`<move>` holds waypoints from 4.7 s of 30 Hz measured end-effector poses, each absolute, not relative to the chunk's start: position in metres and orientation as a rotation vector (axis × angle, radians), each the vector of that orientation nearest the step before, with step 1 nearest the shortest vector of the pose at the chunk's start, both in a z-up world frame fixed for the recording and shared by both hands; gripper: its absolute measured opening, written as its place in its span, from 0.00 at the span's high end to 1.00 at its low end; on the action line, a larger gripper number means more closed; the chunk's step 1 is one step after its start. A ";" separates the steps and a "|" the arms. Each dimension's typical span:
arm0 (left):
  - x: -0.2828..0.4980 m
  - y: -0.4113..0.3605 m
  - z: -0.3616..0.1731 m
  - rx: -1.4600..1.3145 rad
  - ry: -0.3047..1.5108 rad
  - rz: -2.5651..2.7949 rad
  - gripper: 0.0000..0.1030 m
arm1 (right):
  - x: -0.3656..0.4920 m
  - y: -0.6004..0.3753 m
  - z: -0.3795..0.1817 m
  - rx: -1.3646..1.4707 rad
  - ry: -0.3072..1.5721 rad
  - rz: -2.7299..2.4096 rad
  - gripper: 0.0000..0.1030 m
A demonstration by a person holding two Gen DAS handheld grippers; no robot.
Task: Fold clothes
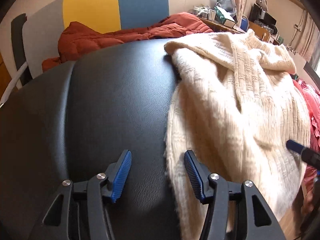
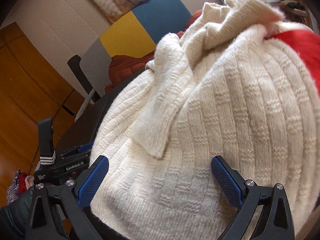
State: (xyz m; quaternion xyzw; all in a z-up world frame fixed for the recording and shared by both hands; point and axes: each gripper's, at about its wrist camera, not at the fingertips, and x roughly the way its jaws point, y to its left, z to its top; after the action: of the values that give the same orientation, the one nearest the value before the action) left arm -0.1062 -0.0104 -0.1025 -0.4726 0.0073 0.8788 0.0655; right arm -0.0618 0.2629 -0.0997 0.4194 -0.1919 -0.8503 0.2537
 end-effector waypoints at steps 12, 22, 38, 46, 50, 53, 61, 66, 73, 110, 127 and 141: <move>-0.102 0.001 -0.092 -1.332 -0.028 2.643 0.94 | -0.044 0.253 -0.109 0.974 -0.445 -2.427 0.00; -0.033 -0.122 -0.020 -1.067 -0.465 2.936 1.00 | -0.048 0.202 -0.098 1.057 -0.549 -2.194 0.00; -0.002 -0.121 -0.069 -1.289 -0.302 2.810 0.73 | -0.031 0.142 -0.070 0.979 -0.317 -2.105 0.00; -0.046 -0.089 -0.076 -1.286 -0.211 2.730 0.59 | -0.155 0.177 -0.014 0.871 -0.261 -2.377 0.00; -0.069 -0.075 -0.086 -1.319 -0.100 2.714 0.59 | -0.233 0.178 -0.017 0.984 -0.256 -2.412 0.00; -0.082 -0.073 -0.095 -1.352 -0.109 2.670 0.59 | -0.278 0.177 -0.036 1.169 -0.300 -2.333 0.00; -0.081 -0.059 -0.102 -1.314 -0.053 2.707 0.70 | -0.294 0.141 -0.068 1.344 -0.151 -2.202 0.60; -0.068 -0.055 -0.101 -1.297 -0.075 2.717 0.91 | -0.275 0.130 -0.068 1.312 -0.165 -2.196 0.85; -0.029 -0.078 -0.084 -1.238 -0.232 2.757 0.93 | -0.231 0.092 -0.040 1.172 -0.336 -2.034 0.85; 0.039 -0.145 -0.054 -1.193 -0.292 3.001 0.80 | -0.051 -0.014 -0.046 0.986 0.247 -2.089 0.11; -0.073 -0.265 -0.110 -1.510 -0.321 3.176 0.74 | -0.053 0.034 -0.113 1.122 0.317 -2.304 0.03; -0.016 -0.417 -0.078 -1.632 -0.725 3.533 0.75 | -0.019 -0.074 -0.108 1.096 0.366 -2.190 0.00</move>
State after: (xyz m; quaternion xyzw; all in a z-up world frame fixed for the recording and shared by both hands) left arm -0.0162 -0.4165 -0.0779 -0.3783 -0.1681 0.8191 -0.3972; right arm -0.0192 -0.0738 -0.1081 0.4183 0.1398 -0.8360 0.3265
